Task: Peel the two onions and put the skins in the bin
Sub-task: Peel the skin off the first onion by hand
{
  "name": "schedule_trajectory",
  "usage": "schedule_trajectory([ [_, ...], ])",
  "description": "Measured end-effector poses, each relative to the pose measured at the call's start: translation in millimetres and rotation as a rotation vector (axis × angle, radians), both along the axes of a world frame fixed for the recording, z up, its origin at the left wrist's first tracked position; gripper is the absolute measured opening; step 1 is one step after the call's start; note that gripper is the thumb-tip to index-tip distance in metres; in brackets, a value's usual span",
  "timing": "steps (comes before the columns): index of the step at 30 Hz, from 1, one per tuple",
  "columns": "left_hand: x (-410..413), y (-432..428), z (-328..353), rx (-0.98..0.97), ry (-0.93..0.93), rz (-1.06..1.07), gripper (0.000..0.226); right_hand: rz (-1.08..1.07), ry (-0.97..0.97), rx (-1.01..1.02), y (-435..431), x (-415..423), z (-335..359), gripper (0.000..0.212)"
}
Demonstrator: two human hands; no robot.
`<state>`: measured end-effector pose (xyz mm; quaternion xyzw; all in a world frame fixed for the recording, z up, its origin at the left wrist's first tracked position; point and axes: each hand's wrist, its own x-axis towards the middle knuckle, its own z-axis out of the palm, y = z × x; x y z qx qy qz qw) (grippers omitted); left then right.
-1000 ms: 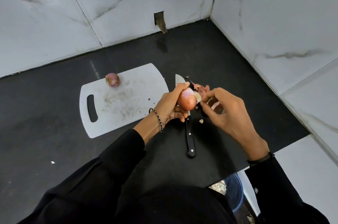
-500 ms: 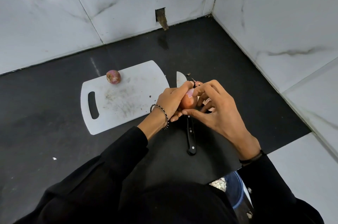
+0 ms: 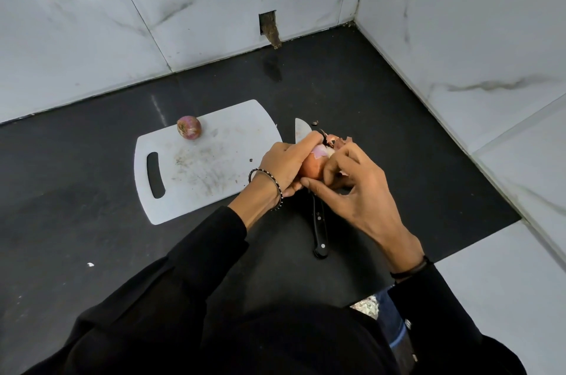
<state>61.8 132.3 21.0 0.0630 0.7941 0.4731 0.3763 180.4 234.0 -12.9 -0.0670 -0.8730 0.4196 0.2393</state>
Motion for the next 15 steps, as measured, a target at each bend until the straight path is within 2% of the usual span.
schedule_trajectory([
  [3, -2.5, 0.5, 2.3, 0.000, 0.006, -0.005, 0.057, -0.020, 0.008, -0.086, -0.8, -3.1, 3.8, 0.036],
  [15, -0.2, 3.2, 0.7, -0.048, 0.105, -0.009, 0.054, -0.005, -0.022, 0.029, 3.5, -1.9, 5.7, 0.041],
])
